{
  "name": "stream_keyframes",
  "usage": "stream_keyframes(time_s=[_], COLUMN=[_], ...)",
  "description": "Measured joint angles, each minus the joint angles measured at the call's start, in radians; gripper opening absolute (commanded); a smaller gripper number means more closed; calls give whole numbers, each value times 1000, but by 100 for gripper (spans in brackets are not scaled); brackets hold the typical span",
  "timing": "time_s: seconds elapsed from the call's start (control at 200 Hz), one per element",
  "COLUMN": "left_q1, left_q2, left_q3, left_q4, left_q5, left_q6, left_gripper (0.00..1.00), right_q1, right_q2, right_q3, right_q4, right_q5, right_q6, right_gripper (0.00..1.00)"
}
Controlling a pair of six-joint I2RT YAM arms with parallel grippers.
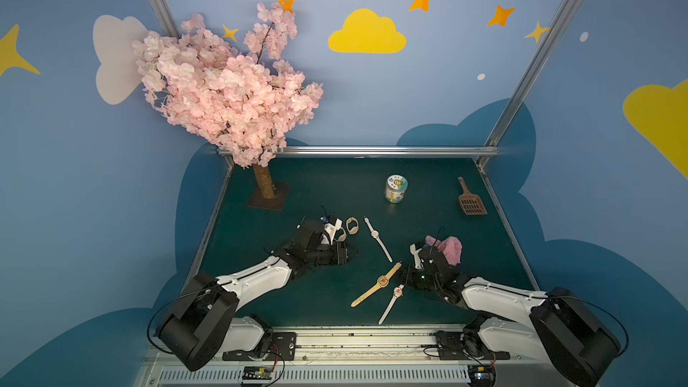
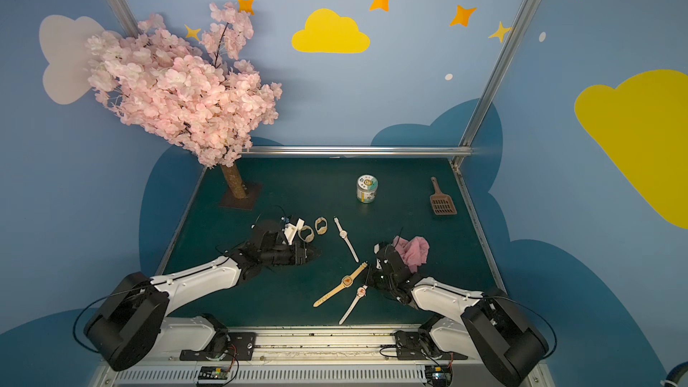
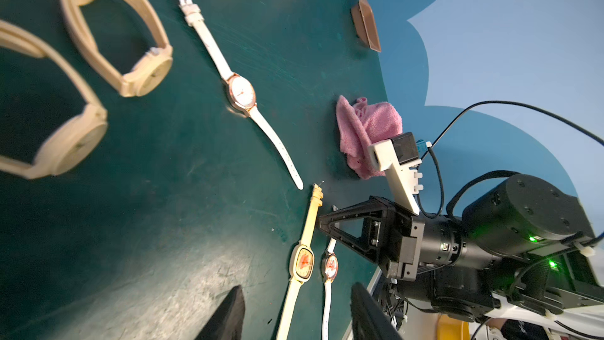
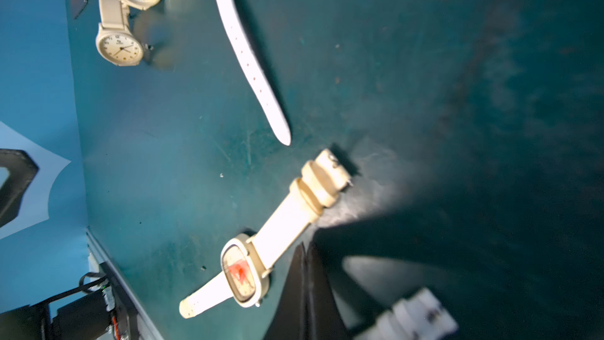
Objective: Wipe the watch dial
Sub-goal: Pick up the watch at the center of the board.
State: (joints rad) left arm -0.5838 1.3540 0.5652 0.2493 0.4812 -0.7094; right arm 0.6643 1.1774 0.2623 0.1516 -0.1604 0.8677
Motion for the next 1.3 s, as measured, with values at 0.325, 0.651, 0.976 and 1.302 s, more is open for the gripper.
stream_keyframes(time_s=[0.325, 0.651, 0.976, 1.302], left_q1=[-39, -57, -62, -67], left_q2=[92, 133, 134, 134], left_q3=[51, 79, 80, 80], left_q4=[29, 45, 48, 48], left_q5=[75, 97, 99, 100], left_q6=[18, 18, 18, 18], left_gripper=[53, 53, 53, 53], right_q1=[-2, -16, -17, -21], right_q2=[-222, -176, -87, 3], right_q3=[-40, -49, 13, 34], right_q4=[-126, -97, -76, -19], right_q5=[156, 148, 120, 94], right_q6=[37, 5, -11, -16], right_gripper=[29, 33, 30, 29])
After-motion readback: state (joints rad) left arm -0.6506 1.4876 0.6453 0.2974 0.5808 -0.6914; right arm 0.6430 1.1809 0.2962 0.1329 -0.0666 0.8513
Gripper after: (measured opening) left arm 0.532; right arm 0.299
